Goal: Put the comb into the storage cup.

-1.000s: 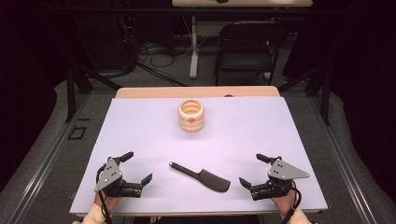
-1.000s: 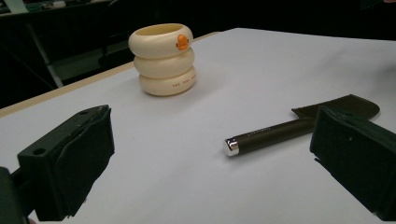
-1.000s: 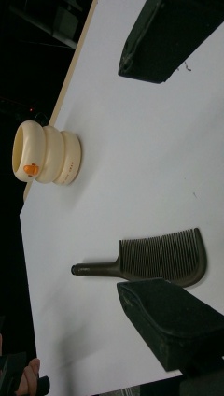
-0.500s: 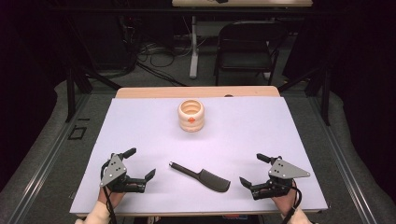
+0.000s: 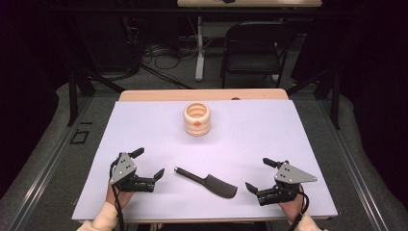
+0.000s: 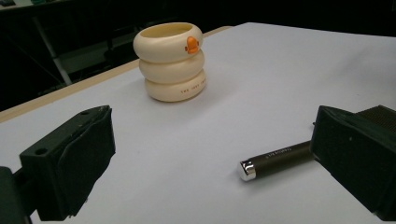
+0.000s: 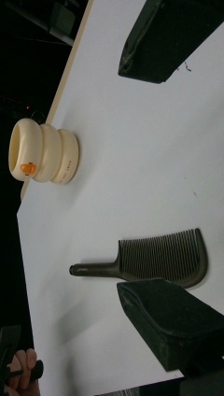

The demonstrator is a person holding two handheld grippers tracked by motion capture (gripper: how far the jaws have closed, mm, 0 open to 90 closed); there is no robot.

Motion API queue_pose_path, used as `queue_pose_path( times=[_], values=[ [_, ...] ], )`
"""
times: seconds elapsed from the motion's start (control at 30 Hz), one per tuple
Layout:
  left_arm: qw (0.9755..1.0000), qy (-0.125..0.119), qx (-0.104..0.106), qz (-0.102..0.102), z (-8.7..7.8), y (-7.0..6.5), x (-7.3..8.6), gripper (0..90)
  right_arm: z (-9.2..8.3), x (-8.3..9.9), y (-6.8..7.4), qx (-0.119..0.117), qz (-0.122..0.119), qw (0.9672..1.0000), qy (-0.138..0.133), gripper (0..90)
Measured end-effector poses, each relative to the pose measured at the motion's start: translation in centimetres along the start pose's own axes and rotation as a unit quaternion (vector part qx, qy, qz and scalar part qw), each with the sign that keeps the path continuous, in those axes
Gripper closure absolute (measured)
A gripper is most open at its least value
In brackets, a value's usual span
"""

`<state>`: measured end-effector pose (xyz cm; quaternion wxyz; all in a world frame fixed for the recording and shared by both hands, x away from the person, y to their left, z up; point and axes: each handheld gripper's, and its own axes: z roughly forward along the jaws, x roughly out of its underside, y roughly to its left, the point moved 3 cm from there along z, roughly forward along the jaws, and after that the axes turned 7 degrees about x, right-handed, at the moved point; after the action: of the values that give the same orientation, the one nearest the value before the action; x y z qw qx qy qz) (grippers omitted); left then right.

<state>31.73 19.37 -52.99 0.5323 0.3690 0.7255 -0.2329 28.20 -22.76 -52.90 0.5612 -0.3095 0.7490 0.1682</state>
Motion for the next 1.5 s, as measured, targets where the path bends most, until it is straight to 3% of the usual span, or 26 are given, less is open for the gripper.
queue_pose_path(
  times=[0.23, 0.53, 1.0, 1.2, 1.33, 1.37, 1.5],
  values=[
    [0.9998, 0.018, 0.001, 0.0, 1.8, 0.3, -0.7, 0.0, 0.0, 0.0, 0.0, -0.002, -0.002, 1.0, -0.001, 0.0],
    [0.9994, 0.036, -0.003, -0.003, 3.0, 0.4, -1.1, 0.0, 0.1, 0.0, 0.1, -0.003, -0.003, 1.0, 0.001, 0.0],
    [0.997, 0.077, 0.002, -0.011, 5.4, 0.4, -1.4, 0.1, 0.2, 0.0, 0.1, -0.004, -0.004, 1.0, 0.006, 0.0],
    [0.994, 0.106, 0.025, -0.004, 7.0, -0.1, -1.3, 19.8, 0.3, 0.1, 0.1, -0.004, -0.006, 0.9999, 0.01, 0.0],
    [0.993, 0.112, 0.035, -0.003, 7.5, -0.3, -1.2, 39.2, 0.2, 0.1, 0.2, -0.005, -0.008, 0.9999, 0.01, 0.0],
    [0.9919, 0.118, 0.049, -0.002, 7.7, -0.4, -1.2, 44.9, 0.3, 0.1, 0.2, -0.005, -0.008, 0.9999, 0.011, 0.0],
    [0.9884, 0.137, 0.067, -0.007, 8.2, -0.5, -0.8, 62.1, 0.3, 0.1, 0.2, -0.005, -0.008, 0.9999, 0.013, 0.0]
  ],
)
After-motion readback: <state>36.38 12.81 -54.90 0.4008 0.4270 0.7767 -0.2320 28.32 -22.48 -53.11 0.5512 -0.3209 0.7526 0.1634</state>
